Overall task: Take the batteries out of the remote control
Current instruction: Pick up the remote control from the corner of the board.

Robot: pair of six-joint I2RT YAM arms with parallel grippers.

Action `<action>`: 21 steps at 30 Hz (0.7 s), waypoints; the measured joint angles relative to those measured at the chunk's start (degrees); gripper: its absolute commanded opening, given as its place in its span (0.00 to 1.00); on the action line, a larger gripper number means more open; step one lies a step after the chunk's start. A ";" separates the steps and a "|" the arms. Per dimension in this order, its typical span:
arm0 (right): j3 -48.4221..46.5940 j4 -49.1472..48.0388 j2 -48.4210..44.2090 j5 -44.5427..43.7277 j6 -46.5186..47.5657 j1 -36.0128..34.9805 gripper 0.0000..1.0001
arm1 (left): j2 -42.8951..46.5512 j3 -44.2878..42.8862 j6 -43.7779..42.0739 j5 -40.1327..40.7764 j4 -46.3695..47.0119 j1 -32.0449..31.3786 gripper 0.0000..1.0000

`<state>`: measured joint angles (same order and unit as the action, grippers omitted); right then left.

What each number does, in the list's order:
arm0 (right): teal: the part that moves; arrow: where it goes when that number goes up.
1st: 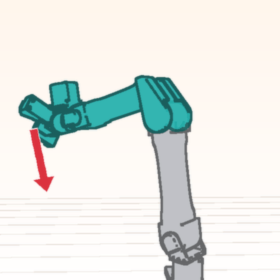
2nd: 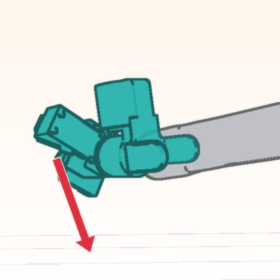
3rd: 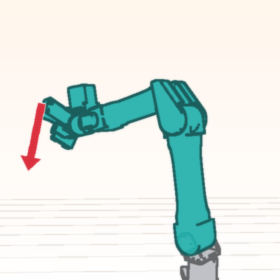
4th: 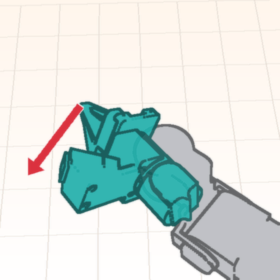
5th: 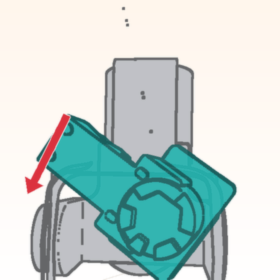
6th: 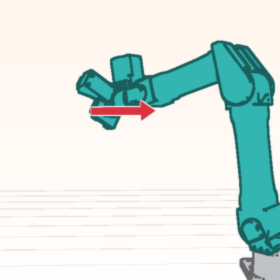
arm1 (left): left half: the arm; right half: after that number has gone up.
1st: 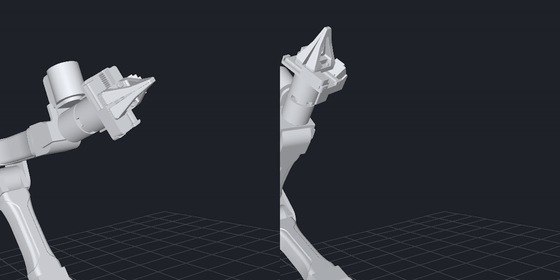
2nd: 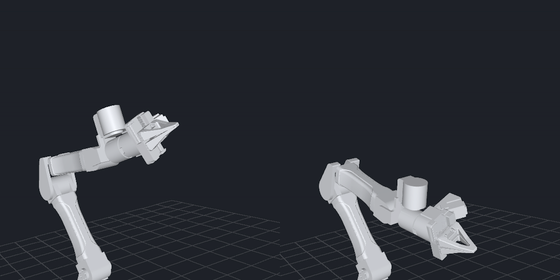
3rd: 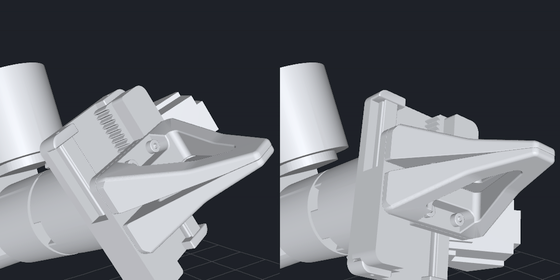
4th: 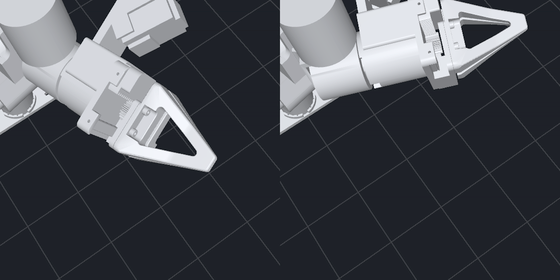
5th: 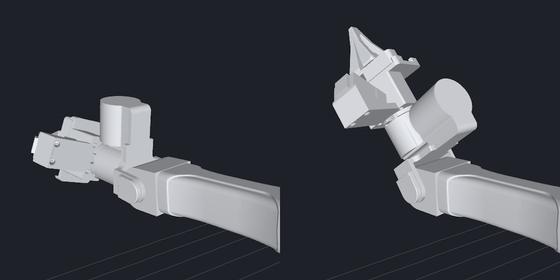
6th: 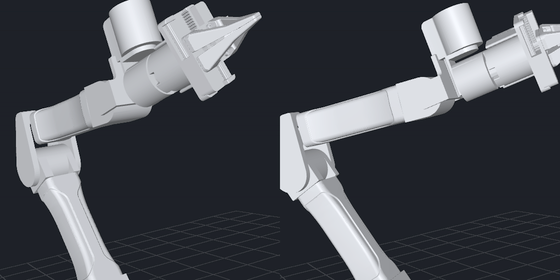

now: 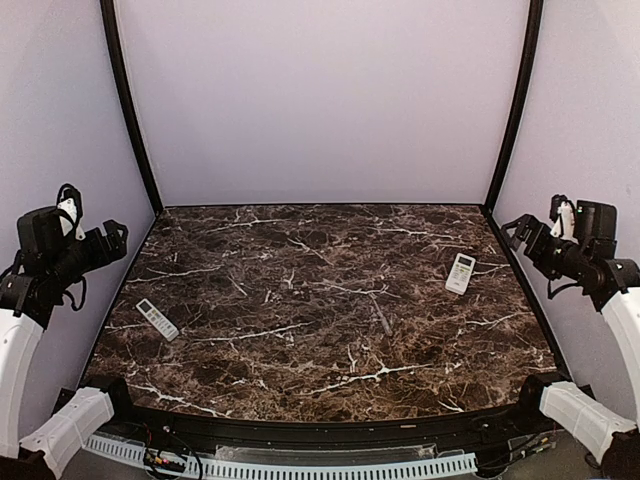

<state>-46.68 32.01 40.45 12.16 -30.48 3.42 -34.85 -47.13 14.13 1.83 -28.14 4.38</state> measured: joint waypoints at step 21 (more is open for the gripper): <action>-6.64 10.93 2.95 -5.84 -1.42 -1.05 0.99 | -3.65 -6.10 1.14 2.10 -7.78 0.00 0.99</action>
<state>-53.32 42.94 43.40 6.33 -31.90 2.37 -38.50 -53.23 15.27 3.92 -35.92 4.38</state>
